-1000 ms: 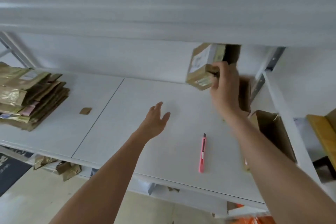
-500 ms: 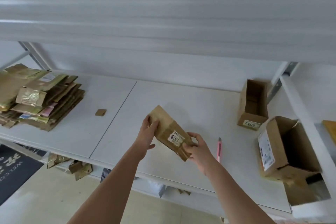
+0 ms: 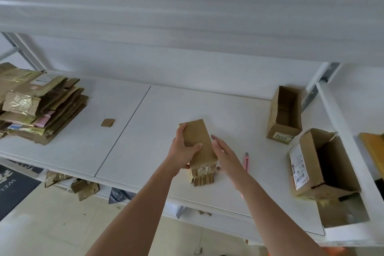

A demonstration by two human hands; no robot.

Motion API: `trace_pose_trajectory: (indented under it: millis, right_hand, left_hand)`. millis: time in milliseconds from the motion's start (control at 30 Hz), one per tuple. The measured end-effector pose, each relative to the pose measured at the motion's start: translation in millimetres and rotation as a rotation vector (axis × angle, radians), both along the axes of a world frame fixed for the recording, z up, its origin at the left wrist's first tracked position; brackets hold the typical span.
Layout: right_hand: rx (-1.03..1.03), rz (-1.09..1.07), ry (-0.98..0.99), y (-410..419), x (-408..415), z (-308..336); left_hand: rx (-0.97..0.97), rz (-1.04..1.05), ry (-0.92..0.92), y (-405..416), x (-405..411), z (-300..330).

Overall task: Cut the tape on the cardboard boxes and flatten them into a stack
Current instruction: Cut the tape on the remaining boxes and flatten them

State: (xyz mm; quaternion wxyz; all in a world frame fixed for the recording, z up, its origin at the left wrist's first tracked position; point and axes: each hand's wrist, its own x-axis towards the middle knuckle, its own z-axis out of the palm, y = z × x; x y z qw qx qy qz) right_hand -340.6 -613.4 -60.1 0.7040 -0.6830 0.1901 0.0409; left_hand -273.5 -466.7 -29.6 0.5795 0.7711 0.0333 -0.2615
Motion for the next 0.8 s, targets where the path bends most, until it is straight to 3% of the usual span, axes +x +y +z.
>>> trace_pose_trajectory:
  millis: [233, 333, 400, 467, 533, 600, 700, 800]
  right_hand:
    - [-0.078, 0.176, -0.006, 7.3, -5.7, -6.0]
    - [-0.186, 0.255, 0.019, 18.2, -3.9, -10.8]
    - [-0.36, 0.216, -0.037, 17.0, 0.5, -13.6]
    - [-0.702, 0.107, -0.016, -1.9, 2.7, -16.7]
    - [-1.099, 0.06, 0.192, -29.7, -4.9, -20.3]
    - [-1.355, 0.161, 0.406, -50.2, -19.2, -23.7]
    - [-1.489, 0.36, 0.486, -62.5, -32.7, -43.5]
    - [-1.519, 0.376, 0.271, -66.5, -33.6, -54.7]
  left_hand:
    - [0.107, -0.065, 0.002, 14.4, -2.9, -5.0]
    - [0.084, 0.047, 0.056, 29.2, -7.5, -17.8]
    - [0.007, 0.109, 0.115, 41.0, -5.7, -21.0]
    - [-0.022, 0.095, 0.145, 48.3, -4.4, -20.9]
    - [-0.02, 0.087, 0.143, 48.9, -4.5, -21.8]
    - [-0.016, 0.087, 0.146, 46.9, -4.8, -23.1]
    - [-0.01, 0.082, 0.166, 46.7, -3.5, -23.6]
    - [0.01, 0.078, 0.181, 47.0, -2.2, -20.1]
